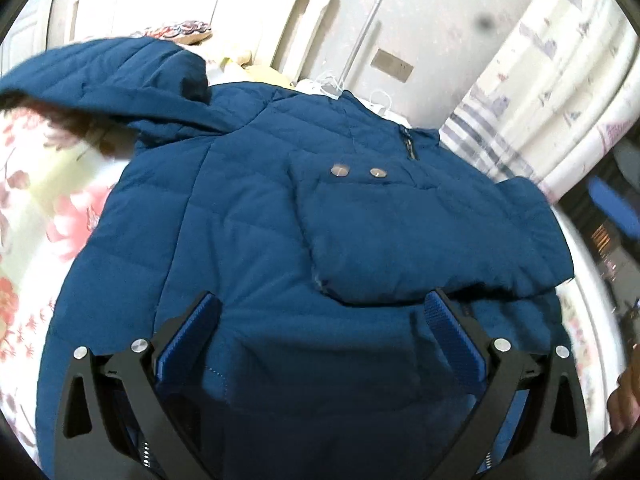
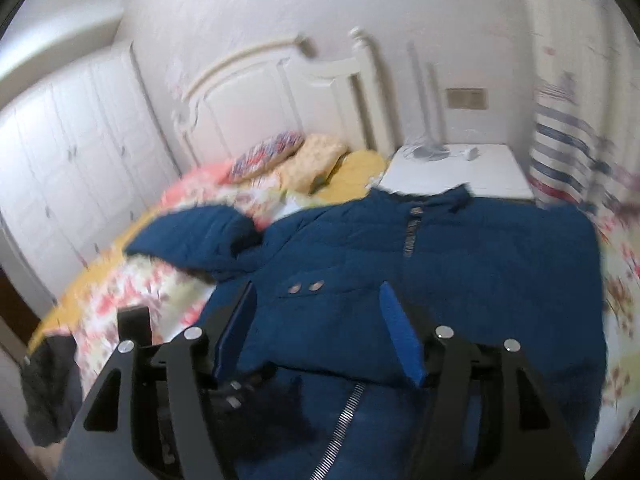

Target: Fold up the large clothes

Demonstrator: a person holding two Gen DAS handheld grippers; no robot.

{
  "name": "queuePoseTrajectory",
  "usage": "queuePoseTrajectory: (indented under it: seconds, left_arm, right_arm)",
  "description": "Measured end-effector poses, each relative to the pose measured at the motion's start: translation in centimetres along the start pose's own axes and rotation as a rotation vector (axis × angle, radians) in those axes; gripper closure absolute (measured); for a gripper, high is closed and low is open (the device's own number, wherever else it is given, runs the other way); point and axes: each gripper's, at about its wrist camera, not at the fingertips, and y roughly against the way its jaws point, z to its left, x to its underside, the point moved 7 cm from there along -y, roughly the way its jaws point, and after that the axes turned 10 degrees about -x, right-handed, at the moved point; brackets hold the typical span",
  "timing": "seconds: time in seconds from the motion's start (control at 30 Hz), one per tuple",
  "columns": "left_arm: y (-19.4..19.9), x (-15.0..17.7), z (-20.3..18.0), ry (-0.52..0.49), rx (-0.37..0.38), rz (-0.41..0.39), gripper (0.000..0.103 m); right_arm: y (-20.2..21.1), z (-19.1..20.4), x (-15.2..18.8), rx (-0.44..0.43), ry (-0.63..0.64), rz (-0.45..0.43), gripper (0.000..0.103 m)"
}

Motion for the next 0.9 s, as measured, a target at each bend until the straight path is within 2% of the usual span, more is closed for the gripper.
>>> queuePoseTrajectory:
  seconds: [0.03, 0.1, 0.17, 0.23, 0.3, 0.37, 0.43, 0.5, 0.57, 0.67, 0.7, 0.77, 0.83, 0.9]
  left_arm:
    - [0.0, -0.1, 0.0, 0.002, 0.003, 0.0, 0.004]
    - [-0.1, -0.1, -0.1, -0.003, -0.002, 0.0, 0.004]
    - [-0.2, -0.1, -0.3, -0.011, -0.01, 0.001, 0.004]
    - [-0.1, 0.0, -0.3, -0.014, -0.012, 0.0, 0.004]
    - [0.0, -0.1, -0.3, -0.004, -0.001, 0.003, 0.004]
    - [-0.3, -0.3, -0.4, 0.024, 0.039, 0.04, 0.004]
    - [-0.4, -1.0, -0.3, 0.085, 0.066, 0.08, 0.004]
    - [-0.8, -1.9, -0.2, 0.151, 0.099, 0.104, 0.004]
    - [-2.1, -3.2, -0.2, 0.218, 0.077, 0.134, 0.004]
    - [-4.0, -4.7, -1.7, 0.223, 0.057, 0.151, 0.008]
    - [-4.2, -5.1, -2.5, 0.216, 0.071, 0.153, 0.026]
    - [-5.2, -5.6, -4.8, 0.147, 0.032, 0.197, 0.045]
    - [-4.8, -7.1, -6.5, 0.076, 0.011, 0.166, 0.082]
    - [-3.7, -9.0, -7.4, 0.059, 0.036, 0.127, 0.086]
  right_arm:
    - [1.6, -1.1, 0.1, 0.021, -0.018, -0.035, 0.031]
    - [4.9, -4.3, 1.1, 0.115, -0.065, -0.091, 0.029]
    - [7.1, -9.2, 2.8, 0.221, -0.182, -0.109, 0.029]
    - [7.8, -13.1, 4.8, 0.302, -0.292, -0.097, 0.029]
    - [7.7, -15.9, 7.0, 0.346, -0.38, -0.09, 0.029]
    - [7.2, -18.2, 9.2, 0.371, -0.465, -0.076, 0.029]
    - [6.5, -19.2, 10.7, 0.366, -0.51, -0.077, 0.029]
    - [6.3, -19.1, 10.8, 0.364, -0.499, -0.089, 0.029]
    - [5.9, -18.9, 10.9, 0.375, -0.481, -0.081, 0.028]
    - [6.0, -18.4, 10.8, 0.388, -0.461, -0.081, 0.028]
    - [6.0, -18.5, 10.7, 0.386, -0.462, -0.082, 0.028]
    - [6.2, -18.7, 10.7, 0.378, -0.469, -0.087, 0.028]
    - [6.3, -18.9, 10.9, 0.367, -0.478, -0.092, 0.027]
    - [6.3, -18.9, 10.8, 0.365, -0.479, -0.091, 0.027]
